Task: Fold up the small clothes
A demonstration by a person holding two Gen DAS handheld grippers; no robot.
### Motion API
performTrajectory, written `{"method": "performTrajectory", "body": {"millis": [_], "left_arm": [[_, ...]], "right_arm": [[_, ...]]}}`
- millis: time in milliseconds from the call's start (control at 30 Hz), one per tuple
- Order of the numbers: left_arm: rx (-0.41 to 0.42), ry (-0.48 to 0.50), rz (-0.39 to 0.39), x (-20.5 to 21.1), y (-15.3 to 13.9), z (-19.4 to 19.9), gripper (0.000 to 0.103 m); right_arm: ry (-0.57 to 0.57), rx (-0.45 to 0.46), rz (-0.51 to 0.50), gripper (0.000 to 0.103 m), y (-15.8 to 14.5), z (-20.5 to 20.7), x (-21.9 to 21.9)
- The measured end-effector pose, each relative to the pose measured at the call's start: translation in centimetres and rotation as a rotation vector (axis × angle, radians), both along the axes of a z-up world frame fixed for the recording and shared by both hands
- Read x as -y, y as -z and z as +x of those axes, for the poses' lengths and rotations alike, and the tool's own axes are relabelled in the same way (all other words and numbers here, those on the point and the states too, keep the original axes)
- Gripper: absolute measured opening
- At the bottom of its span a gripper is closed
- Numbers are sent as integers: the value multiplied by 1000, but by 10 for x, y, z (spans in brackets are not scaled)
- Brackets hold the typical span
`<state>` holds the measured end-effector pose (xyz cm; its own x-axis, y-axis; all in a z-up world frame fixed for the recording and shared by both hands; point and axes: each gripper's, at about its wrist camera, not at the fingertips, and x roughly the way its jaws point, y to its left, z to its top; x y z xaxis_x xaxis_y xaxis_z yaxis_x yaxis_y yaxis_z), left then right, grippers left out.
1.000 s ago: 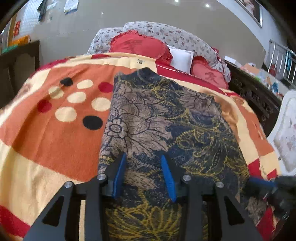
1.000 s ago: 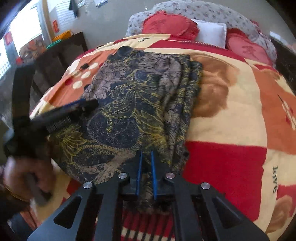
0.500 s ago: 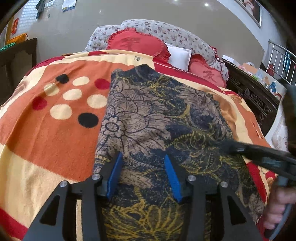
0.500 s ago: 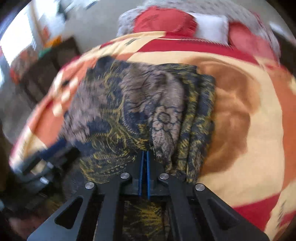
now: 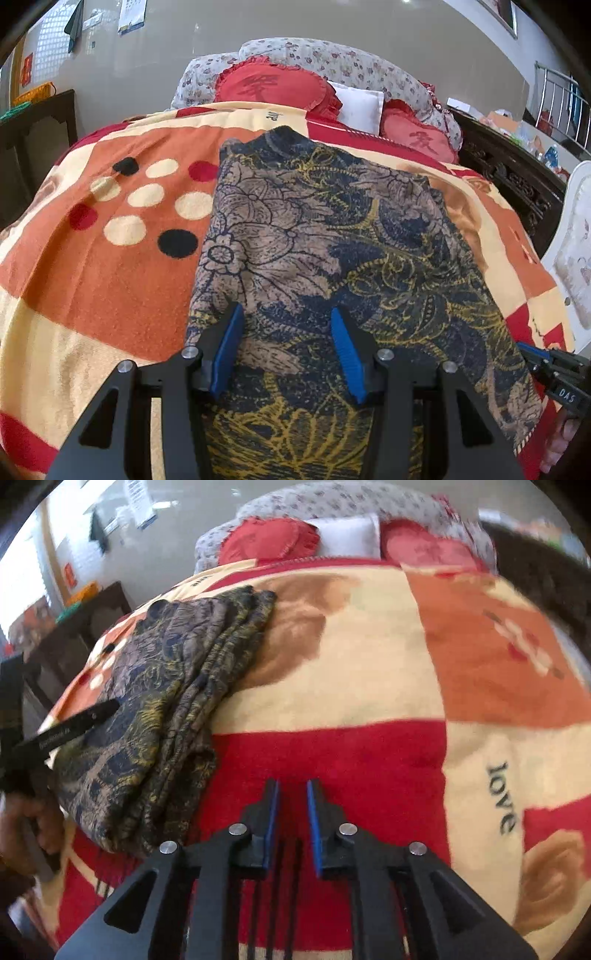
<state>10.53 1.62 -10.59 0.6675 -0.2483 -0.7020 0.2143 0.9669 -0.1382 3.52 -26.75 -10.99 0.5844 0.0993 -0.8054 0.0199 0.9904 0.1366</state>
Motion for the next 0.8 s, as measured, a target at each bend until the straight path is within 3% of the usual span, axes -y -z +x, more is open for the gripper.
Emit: {"method": "performTrajectory", "body": {"millis": [800], "left_arm": [[1,-1,8,1,0,0,53]], "right_arm": [[-2,6,-63,27,0,-1,-9]]}}
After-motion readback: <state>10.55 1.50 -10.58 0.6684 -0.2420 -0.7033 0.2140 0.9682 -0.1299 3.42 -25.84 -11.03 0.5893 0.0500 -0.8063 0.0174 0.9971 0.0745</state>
